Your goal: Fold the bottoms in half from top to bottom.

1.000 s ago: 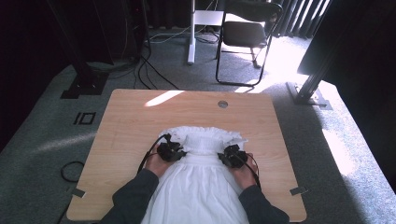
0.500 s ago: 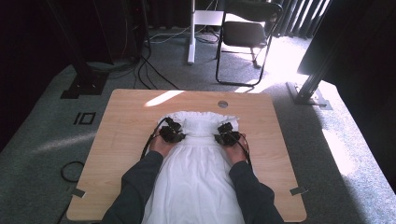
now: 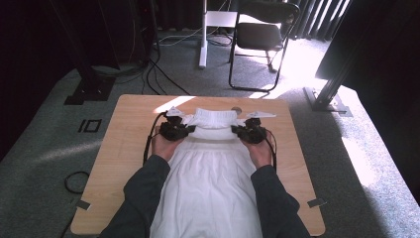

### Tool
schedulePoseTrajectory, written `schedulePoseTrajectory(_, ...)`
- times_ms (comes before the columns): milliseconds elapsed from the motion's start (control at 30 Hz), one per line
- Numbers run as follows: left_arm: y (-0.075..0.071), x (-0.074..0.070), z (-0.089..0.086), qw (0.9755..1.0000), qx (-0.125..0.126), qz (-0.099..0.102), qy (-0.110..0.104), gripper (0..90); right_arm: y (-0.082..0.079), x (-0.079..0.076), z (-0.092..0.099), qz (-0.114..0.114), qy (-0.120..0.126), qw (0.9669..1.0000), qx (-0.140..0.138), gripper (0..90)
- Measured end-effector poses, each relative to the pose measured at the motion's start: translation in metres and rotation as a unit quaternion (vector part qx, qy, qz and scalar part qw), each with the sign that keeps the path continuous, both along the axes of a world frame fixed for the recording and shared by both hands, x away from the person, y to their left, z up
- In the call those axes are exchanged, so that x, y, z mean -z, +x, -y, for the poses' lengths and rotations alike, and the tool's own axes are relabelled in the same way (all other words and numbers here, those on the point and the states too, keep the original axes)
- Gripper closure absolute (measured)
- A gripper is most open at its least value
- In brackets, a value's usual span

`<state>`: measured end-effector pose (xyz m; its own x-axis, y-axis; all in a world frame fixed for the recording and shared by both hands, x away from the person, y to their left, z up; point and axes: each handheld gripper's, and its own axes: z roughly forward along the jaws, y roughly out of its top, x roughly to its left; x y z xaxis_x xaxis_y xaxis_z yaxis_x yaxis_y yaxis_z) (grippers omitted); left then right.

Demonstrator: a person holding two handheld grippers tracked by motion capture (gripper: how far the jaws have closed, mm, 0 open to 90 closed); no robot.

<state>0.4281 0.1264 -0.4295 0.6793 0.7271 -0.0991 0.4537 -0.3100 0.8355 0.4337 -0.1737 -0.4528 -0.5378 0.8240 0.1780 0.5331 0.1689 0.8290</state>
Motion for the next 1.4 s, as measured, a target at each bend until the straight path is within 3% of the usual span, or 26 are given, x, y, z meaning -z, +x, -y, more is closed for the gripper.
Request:
schedulePoseTrajectory(33, 0.000, 0.000, 0.000, 1.0000, 0.000, 0.000, 0.000, 83.7, -0.007, -0.012, 0.002, 0.018, 0.003, 0.9998, -0.003, 81.3)
schedulePoseTrajectory(67, -0.019, -0.023, 0.000, 0.9992, 0.017, 0.034, -0.008, 83.8, -0.015, -0.024, 0.004, 0.033, 0.008, 0.9994, -0.005, 81.3)
schedulePoseTrajectory(167, -0.045, -0.046, -0.004, 0.9970, 0.040, 0.062, -0.025, 83.8, -0.041, -0.053, 0.010, 0.076, 0.019, 0.9968, -0.017, 81.3)
schedulePoseTrajectory(233, -0.053, -0.050, -0.005, 0.9961, 0.048, 0.068, -0.029, 83.8, -0.050, -0.060, 0.012, 0.087, 0.017, 0.9958, -0.023, 81.3)
schedulePoseTrajectory(267, -0.066, -0.052, -0.007, 0.9954, 0.062, 0.068, -0.026, 83.8, -0.067, -0.067, 0.014, 0.098, 0.010, 0.9945, -0.035, 81.3)
schedulePoseTrajectory(333, -0.073, -0.050, -0.008, 0.9953, 0.068, 0.066, -0.022, 83.7, -0.082, -0.064, 0.015, 0.095, 0.004, 0.9943, -0.048, 81.3)
schedulePoseTrajectory(433, -0.090, -0.034, -0.010, 0.9950, 0.087, 0.046, -0.017, 83.2, -0.103, -0.048, 0.017, 0.083, -0.003, 0.9948, -0.059, 81.3)
schedulePoseTrajectory(467, -0.102, -0.019, -0.010, 0.9949, 0.095, 0.033, -0.009, 83.0, -0.110, -0.041, 0.017, 0.076, -0.007, 0.9951, -0.063, 81.3)
schedulePoseTrajectory(500, -0.102, -0.019, -0.010, 0.9949, 0.095, 0.033, -0.009, 82.9, -0.116, -0.034, 0.018, 0.071, -0.011, 0.9951, -0.068, 81.3)
schedulePoseTrajectory(533, -0.107, -0.011, -0.009, 0.9947, 0.100, 0.025, -0.003, 82.9, -0.116, -0.034, 0.018, 0.071, -0.011, 0.9951, -0.068, 81.3)
schedulePoseTrajectory(567, -0.116, 0.009, -0.008, 0.9944, 0.105, 0.006, 0.011, 82.4, -0.128, -0.016, 0.018, 0.053, -0.020, 0.9958, -0.072, 81.3)
schedulePoseTrajectory(600, -0.116, 0.009, -0.008, 0.9944, 0.105, 0.006, 0.011, 82.2, -0.128, -0.016, 0.018, 0.053, -0.020, 0.9958, -0.072, 81.3)
schedulePoseTrajectory(633, -0.123, 0.032, -0.006, 0.9927, 0.115, -0.025, 0.028, 82.1, -0.138, 0.003, 0.017, 0.034, -0.029, 0.9961, -0.075, 81.2)
schedulePoseTrajectory(667, -0.125, 0.045, -0.005, 0.9917, 0.117, -0.041, 0.035, 81.9, -0.142, 0.014, 0.016, 0.025, -0.039, 0.9959, -0.078, 81.3)
schedulePoseTrajectory(700, -0.125, 0.045, -0.005, 0.9917, 0.117, -0.041, 0.035, 82.0, -0.142, 0.014, 0.016, 0.025, -0.039, 0.9959, -0.078, 81.3)
schedulePoseTrajectory(733, -0.127, 0.070, -0.005, 0.9889, 0.119, -0.076, 0.047, 81.9, -0.150, 0.036, 0.015, -0.004, -0.049, 0.9950, -0.087, 81.1)
schedulePoseTrajectory(800, -0.127, 0.081, -0.004, 0.9875, 0.118, -0.088, 0.057, 81.9, -0.154, 0.059, 0.012, -0.036, -0.060, 0.9933, -0.092, 81.1)
schedulePoseTrajectory(833, -0.126, 0.101, 0.000, 0.9836, 0.119, -0.109, 0.081, 81.9, -0.154, 0.070, 0.011, -0.049, -0.065, 0.9924, -0.093, 81.1)
schedulePoseTrajectory(867, -0.125, 0.109, 0.001, 0.9824, 0.117, -0.111, 0.093, 81.9, -0.154, 0.079, 0.010, -0.058, -0.071, 0.9916, -0.092, 81.2)
schedulePoseTrajectory(967, -0.121, 0.112, 0.000, 0.9833, 0.114, -0.116, 0.082, 81.3, -0.149, 0.094, 0.006, -0.074, -0.081, 0.9904, -0.084, 81.4)
schedulePoseTrajectory(1000, -0.117, 0.110, 0.001, 0.9832, 0.111, -0.104, 0.101, 80.9, -0.146, 0.096, 0.006, -0.079, -0.076, 0.9905, -0.083, 81.3)
schedulePoseTrajectory(1100, -0.109, 0.110, 0.001, 0.9839, 0.103, -0.103, 0.104, 80.7, -0.139, 0.096, 0.003, -0.084, -0.077, 0.9902, -0.081, 81.3)
schedulePoseTrajectory(1300, -0.075, 0.106, -0.003, 0.9844, 0.079, -0.094, 0.126, 79.4, -0.119, 0.095, -0.011, -0.080, -0.082, 0.9910, -0.069, 80.9)
schedulePoseTrajectory(1333, -0.062, 0.105, -0.004, 0.9849, 0.071, -0.094, 0.127, 79.2, -0.108, 0.095, -0.014, -0.079, -0.083, 0.9913, -0.065, 80.9)
schedulePoseTrajectory(1367, -0.062, 0.105, -0.004, 0.9849, 0.071, -0.094, 0.127, 79.1, -0.108, 0.095, -0.014, -0.079, -0.083, 0.9913, -0.065, 80.9)
schedulePoseTrajectory(1400, -0.055, 0.105, -0.005, 0.9845, 0.069, -0.094, 0.131, 79.0, -0.095, 0.095, -0.018, -0.076, -0.087, 0.9913, -0.063, 80.8)
